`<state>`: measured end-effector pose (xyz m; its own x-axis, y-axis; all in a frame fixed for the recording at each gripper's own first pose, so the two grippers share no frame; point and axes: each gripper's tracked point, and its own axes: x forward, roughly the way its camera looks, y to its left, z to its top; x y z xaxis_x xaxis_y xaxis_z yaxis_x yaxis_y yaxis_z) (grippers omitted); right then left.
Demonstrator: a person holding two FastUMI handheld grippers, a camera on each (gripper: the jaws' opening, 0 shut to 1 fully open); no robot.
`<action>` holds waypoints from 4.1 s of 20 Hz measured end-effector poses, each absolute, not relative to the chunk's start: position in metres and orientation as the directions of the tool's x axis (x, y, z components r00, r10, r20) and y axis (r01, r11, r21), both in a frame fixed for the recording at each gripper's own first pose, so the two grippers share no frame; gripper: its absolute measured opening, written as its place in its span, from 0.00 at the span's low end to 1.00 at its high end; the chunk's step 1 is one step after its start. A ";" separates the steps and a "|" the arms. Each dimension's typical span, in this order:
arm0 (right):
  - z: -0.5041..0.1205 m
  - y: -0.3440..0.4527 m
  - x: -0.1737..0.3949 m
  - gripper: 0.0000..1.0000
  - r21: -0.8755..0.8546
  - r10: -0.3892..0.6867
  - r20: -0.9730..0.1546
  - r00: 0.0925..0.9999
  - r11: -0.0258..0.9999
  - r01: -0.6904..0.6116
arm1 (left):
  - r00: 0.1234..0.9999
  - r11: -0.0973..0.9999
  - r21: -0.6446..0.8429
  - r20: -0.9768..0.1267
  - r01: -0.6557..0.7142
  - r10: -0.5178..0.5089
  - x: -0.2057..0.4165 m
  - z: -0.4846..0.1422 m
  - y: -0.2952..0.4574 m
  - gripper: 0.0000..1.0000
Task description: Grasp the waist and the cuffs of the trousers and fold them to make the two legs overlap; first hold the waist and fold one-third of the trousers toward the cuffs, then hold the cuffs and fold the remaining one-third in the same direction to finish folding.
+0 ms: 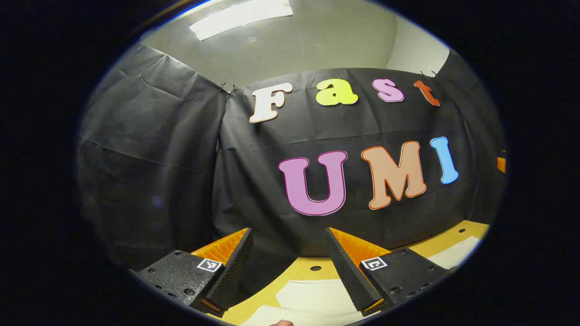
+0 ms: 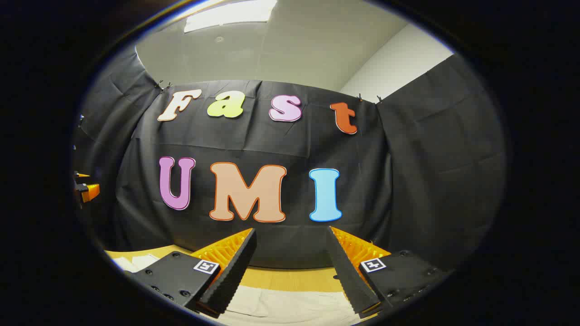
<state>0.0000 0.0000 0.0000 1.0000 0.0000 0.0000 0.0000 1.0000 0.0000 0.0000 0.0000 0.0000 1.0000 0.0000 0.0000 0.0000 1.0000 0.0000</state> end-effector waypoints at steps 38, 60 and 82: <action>-0.035 0.036 0.011 0.97 0.021 0.091 -0.052 0.994 0.996 -0.090 | 0.910 0.810 0.445 -0.332 0.383 -0.248 -0.088 -0.154 -0.023 0.95; -0.072 0.034 0.004 0.97 -0.027 0.112 -0.135 0.985 0.993 -0.117 | 0.529 0.297 0.448 -0.790 0.843 -0.309 -0.194 -0.338 -0.003 0.97; -0.103 -0.026 -0.011 0.97 -0.186 0.035 -0.214 0.976 0.980 -0.076 | 0.408 0.114 0.391 -0.882 0.913 -0.235 -0.183 -0.388 -0.011 0.33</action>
<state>-0.0106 -0.0264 -0.1026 0.9762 0.0348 -0.2139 -0.0757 0.9796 -0.1861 -0.1828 -0.0109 -0.3876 0.4077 -0.2349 -0.8824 0.9131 0.1143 0.3914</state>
